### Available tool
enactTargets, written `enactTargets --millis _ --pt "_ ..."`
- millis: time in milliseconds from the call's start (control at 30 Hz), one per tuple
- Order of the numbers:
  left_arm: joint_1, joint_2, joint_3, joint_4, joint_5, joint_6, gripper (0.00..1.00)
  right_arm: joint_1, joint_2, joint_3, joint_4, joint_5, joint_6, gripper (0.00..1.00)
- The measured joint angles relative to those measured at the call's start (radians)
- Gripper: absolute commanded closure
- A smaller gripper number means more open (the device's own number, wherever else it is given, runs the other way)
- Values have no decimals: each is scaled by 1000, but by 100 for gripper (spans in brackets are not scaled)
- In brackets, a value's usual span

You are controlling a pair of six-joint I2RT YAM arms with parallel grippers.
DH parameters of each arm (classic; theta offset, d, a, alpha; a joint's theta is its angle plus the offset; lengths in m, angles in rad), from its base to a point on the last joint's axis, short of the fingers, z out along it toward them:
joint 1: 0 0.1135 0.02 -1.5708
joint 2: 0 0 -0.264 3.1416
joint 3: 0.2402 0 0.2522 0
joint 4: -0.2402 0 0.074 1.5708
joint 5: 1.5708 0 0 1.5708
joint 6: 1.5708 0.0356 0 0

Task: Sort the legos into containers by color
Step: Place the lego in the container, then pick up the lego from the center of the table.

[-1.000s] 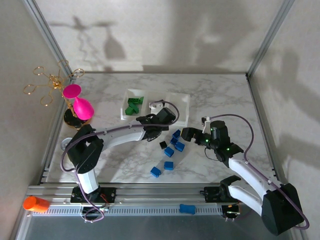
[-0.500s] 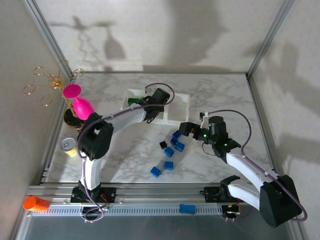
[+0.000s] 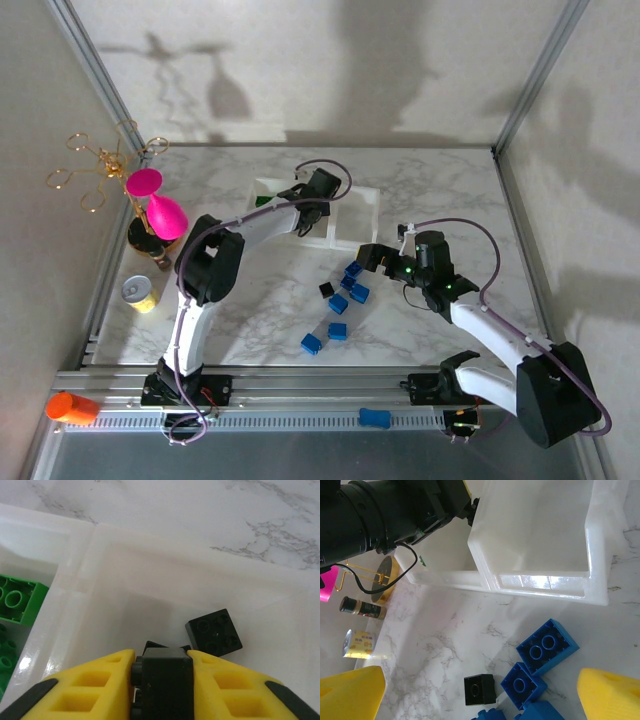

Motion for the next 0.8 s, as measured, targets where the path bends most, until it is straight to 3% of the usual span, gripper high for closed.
enactTargets --millis 300,567,800 --pt "2 -28 -10 -5 19 11 53 0 0 1 -2 0 -1 1" --pt "-26 -322 -229 26 30 -8 49 2 -34 3 -58 4 -12 1" --pt "-151 -504 -427 48 29 -96 45 2 -72 -7 -92 4 -15 1"
